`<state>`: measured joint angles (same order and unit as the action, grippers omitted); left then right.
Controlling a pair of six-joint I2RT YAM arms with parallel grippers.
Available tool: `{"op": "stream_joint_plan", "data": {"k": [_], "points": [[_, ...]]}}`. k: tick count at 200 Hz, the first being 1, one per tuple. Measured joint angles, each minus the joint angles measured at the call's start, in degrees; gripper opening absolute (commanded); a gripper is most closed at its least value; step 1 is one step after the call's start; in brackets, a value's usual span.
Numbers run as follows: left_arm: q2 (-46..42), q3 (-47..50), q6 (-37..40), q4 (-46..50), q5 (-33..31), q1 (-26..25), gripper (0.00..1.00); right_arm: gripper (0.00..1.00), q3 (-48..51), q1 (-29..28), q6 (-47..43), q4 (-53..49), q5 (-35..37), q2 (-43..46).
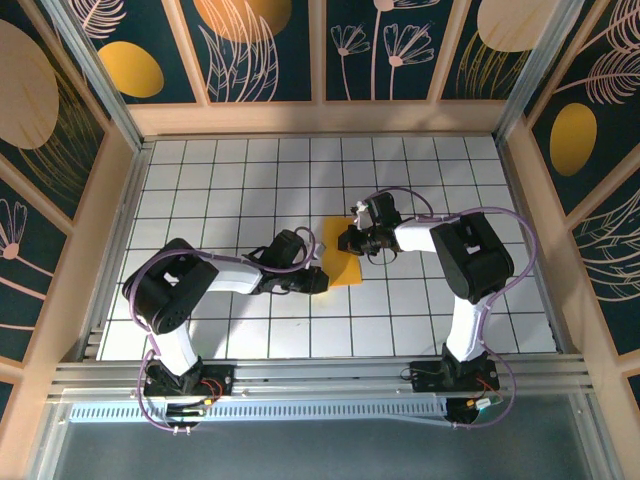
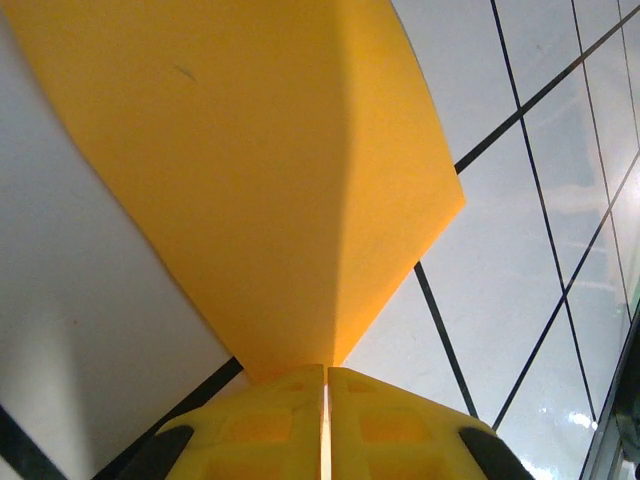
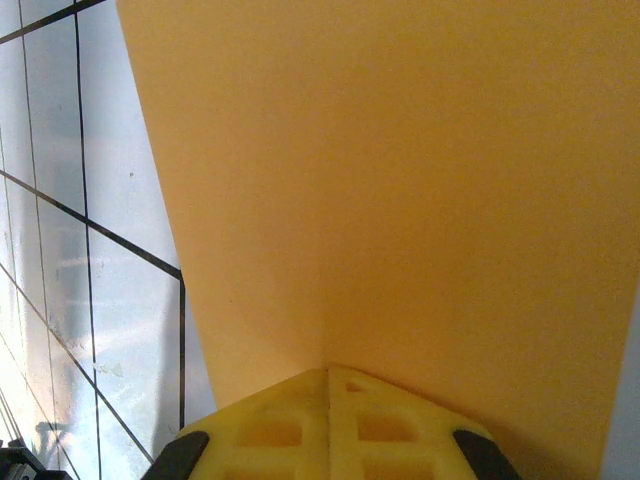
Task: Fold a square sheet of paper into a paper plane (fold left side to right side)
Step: First fold the square sheet of paper in half at the center of the table, then hold the square sheet of paper at the center of the table.
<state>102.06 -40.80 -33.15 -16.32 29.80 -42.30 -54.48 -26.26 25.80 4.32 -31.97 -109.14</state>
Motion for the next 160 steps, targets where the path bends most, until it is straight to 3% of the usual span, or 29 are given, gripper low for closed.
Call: {"op": "stream_joint_plan", "data": {"k": [60,101,160], "points": [[-4.6,2.2,-0.6,5.2,0.2,-0.6,0.08,0.00,0.0,0.0,0.0,0.0,0.0,0.0],[-8.7,-0.6,-1.0,7.6,1.7,2.1,0.08,0.00,0.0,-0.1,0.0,0.0,0.0,0.0],[1.4,-11.2,0.0,8.0,1.4,4.2,0.05,0.00,0.0,-0.2,0.0,0.1,0.0,0.0]]}}
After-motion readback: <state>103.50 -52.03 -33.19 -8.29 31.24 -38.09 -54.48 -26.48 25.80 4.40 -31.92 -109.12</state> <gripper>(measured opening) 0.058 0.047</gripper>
